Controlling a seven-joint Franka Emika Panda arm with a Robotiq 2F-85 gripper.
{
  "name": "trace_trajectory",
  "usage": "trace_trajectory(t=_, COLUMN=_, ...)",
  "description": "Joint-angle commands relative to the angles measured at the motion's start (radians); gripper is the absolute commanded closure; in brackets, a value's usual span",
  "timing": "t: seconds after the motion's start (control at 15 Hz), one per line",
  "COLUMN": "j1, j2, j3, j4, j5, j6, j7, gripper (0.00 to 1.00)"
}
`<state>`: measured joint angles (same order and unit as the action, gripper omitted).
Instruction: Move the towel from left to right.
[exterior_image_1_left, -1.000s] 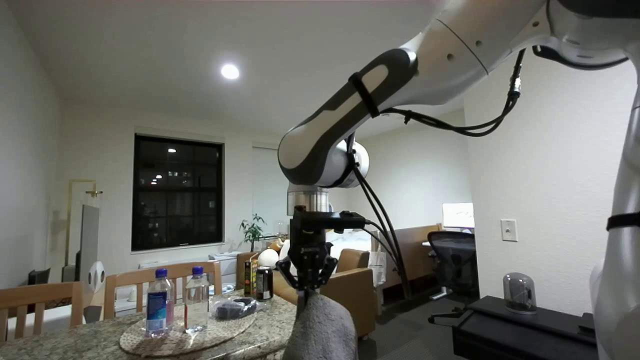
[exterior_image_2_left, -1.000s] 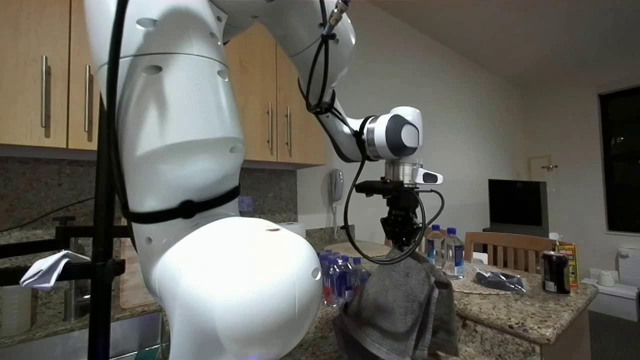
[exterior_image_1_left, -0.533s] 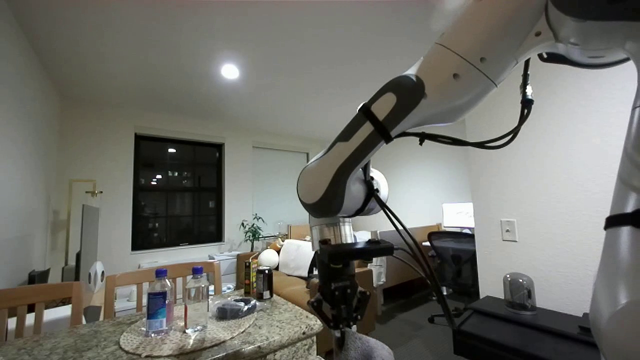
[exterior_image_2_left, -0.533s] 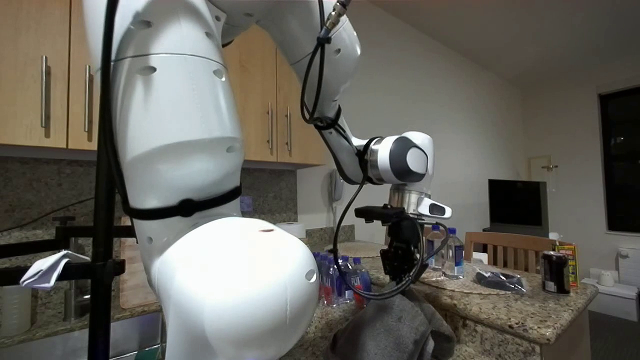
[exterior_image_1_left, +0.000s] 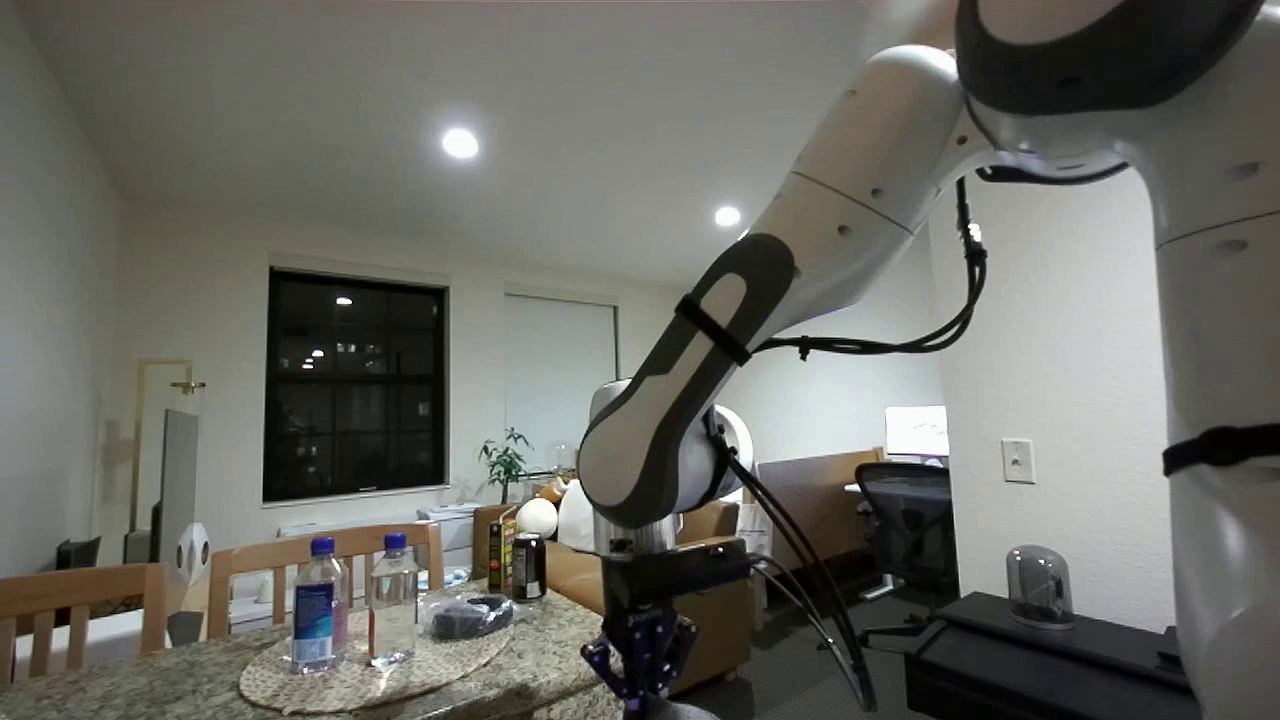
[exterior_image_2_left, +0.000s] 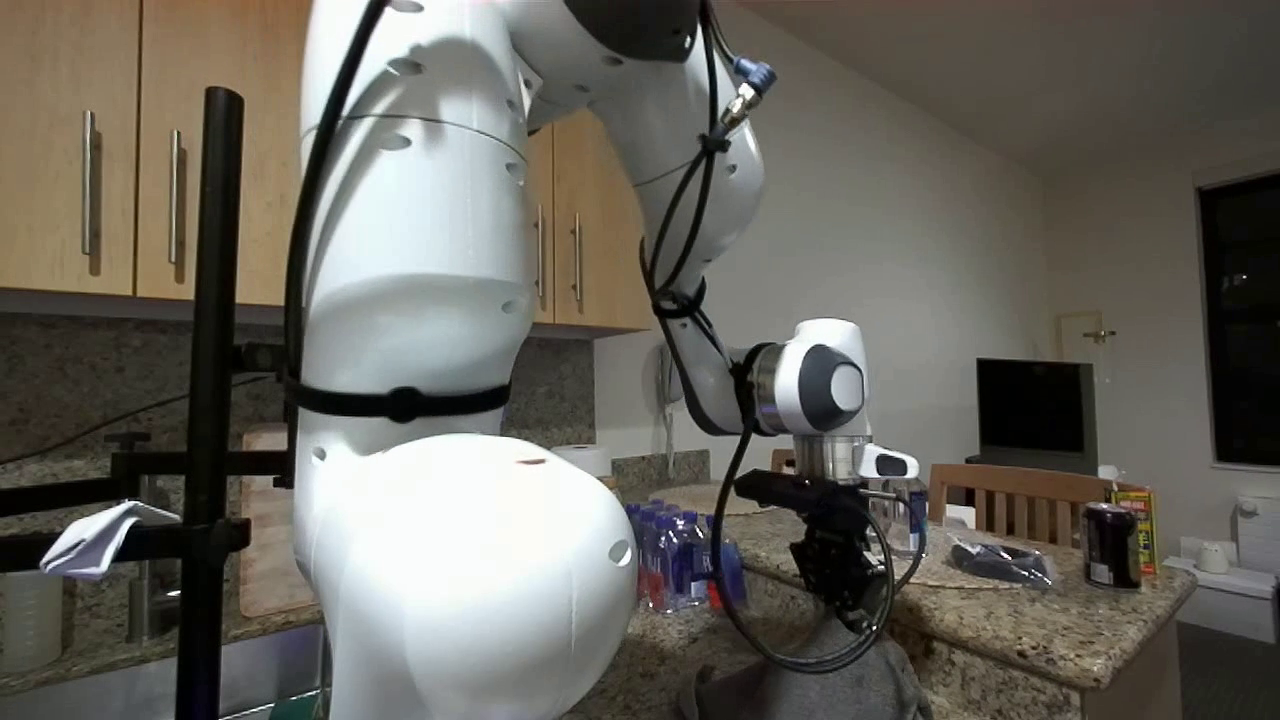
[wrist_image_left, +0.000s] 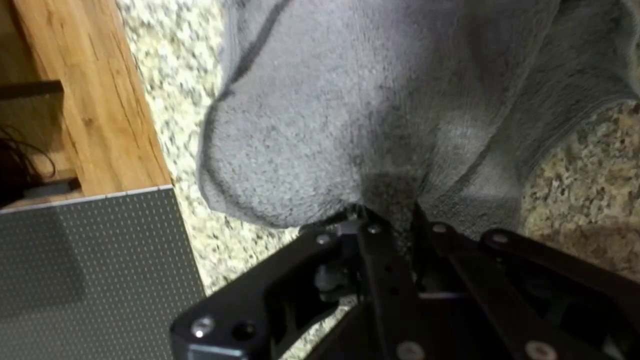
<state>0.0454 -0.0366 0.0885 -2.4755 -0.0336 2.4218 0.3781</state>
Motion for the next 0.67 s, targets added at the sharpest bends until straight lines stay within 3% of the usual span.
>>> trace_trajectory(t=0.0, j1=0.014, j2=0.147, j3=-0.001, j4=0.112, j5=-0.138, j6=0.089, j7=0.084, gripper=0.91)
trace_trajectory(t=0.4, j1=0.082, j2=0.315, j3=-0.059, j4=0.223, j5=-0.218, j6=0.101, j7=0.111, gripper=0.91)
trace_trajectory(t=0.6, j1=0.103, j2=0.361, j3=-0.070, j4=0.243, j5=-0.182, j6=0.130, j7=0.083, gripper=0.92)
